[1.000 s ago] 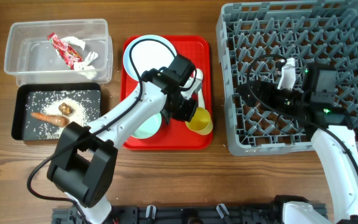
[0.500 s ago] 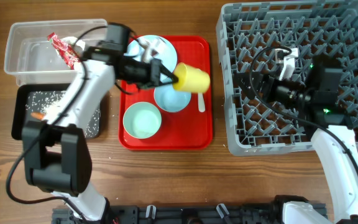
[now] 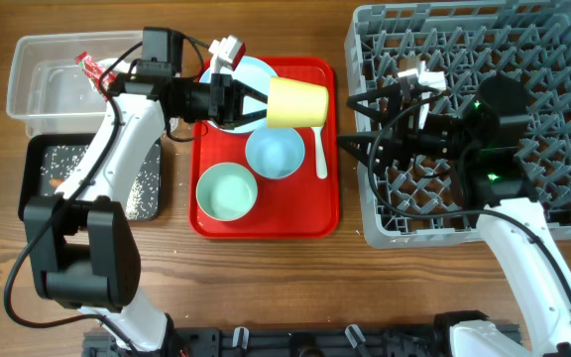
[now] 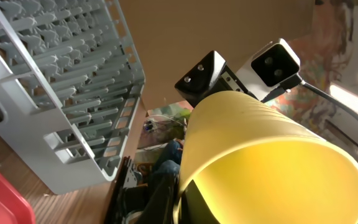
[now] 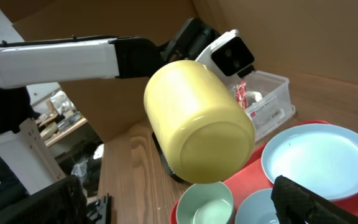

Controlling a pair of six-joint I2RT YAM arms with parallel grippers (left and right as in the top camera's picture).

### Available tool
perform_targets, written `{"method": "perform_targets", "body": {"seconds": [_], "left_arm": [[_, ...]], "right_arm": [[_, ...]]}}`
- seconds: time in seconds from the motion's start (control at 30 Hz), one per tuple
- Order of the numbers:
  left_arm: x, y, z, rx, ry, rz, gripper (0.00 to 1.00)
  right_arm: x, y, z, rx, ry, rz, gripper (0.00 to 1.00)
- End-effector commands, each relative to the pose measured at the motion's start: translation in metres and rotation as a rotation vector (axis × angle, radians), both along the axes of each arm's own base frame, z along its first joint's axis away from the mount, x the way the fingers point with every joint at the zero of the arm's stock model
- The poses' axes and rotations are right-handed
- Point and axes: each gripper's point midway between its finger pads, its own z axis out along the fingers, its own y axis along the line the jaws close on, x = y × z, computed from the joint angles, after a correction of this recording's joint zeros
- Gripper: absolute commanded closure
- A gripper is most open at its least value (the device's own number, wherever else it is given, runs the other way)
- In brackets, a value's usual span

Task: Sort waste into correct bins and load items into the dishwasher rack
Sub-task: 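Hand the yellow cup from left gripper to right gripper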

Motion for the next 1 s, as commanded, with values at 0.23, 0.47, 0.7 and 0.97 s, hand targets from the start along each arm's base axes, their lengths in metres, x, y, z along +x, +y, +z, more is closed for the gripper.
{"method": "perform_targets", "body": {"seconds": [0.23,0.47,0.7,0.97], "left_arm": [[-0.036,-0.041,0.018,-0.030,-0.013,-0.141,0.96],[-0.037,-0.044,0.014,-0.006,0.003,-0.138,0.96],[-0.037,-0.045,0.012,0.007,0.000,-0.134,0.96],[-0.036,-0.045,0.011,0.012,-0.011,-0.130,0.96]], "right_arm": [[-0.001,0.009,-0.003,0.026,0.000,0.099,0.00],[0.000,0.009,-0.002,0.029,0.003,0.096,0.07],[0.000,0.010,-0.001,0.030,0.003,0.096,0.16],[-0.004,0.021,-0.006,0.033,0.040,0.128,0.13]]}}
